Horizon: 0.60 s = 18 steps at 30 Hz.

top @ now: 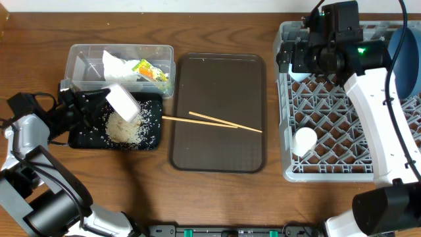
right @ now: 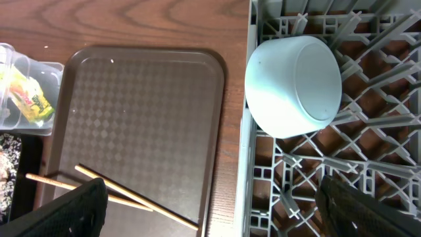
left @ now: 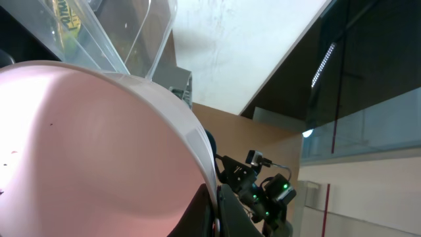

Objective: Sort waste into correct bins and load items into the dishwasher rack
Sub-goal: 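Carry the empty white bowl right and set it on the brown tray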

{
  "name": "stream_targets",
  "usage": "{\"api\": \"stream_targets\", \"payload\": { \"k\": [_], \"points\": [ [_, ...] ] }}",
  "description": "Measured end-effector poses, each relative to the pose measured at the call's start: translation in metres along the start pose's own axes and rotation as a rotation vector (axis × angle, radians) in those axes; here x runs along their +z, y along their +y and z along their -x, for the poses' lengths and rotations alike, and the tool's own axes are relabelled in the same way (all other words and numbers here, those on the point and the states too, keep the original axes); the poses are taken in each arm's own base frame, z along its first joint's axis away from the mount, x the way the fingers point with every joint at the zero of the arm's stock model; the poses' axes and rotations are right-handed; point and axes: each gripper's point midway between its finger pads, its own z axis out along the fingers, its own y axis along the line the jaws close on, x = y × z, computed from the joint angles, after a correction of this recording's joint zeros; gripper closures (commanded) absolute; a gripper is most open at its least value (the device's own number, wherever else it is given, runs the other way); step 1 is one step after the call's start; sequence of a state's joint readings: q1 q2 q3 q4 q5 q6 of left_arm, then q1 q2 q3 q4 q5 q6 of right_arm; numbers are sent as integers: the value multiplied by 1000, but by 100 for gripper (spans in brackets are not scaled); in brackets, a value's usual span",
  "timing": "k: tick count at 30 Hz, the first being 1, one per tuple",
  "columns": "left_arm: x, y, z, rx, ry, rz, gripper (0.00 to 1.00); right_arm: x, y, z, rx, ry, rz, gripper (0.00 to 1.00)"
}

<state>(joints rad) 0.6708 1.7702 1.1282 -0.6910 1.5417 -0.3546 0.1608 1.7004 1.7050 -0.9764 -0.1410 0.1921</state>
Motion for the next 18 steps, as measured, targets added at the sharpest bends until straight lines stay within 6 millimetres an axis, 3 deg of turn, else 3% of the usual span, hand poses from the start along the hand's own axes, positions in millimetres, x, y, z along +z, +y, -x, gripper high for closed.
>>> {"api": "stream_targets", "payload": {
  "k": [5, 9, 13, 18],
  "points": [
    [1, -2, -3, 52, -18, 45, 94, 0, 0, 0, 0, 0, 0, 1],
    [4, -17, -18, 178, -54, 140, 94, 0, 0, 0, 0, -1, 0, 1],
    [14, -38, -48, 371, -101, 279, 94, 0, 0, 0, 0, 0, 0, 1],
    [36, -40, -89, 556, -119, 474, 94, 0, 0, -1, 0, 3, -1, 1]
  ]
}}
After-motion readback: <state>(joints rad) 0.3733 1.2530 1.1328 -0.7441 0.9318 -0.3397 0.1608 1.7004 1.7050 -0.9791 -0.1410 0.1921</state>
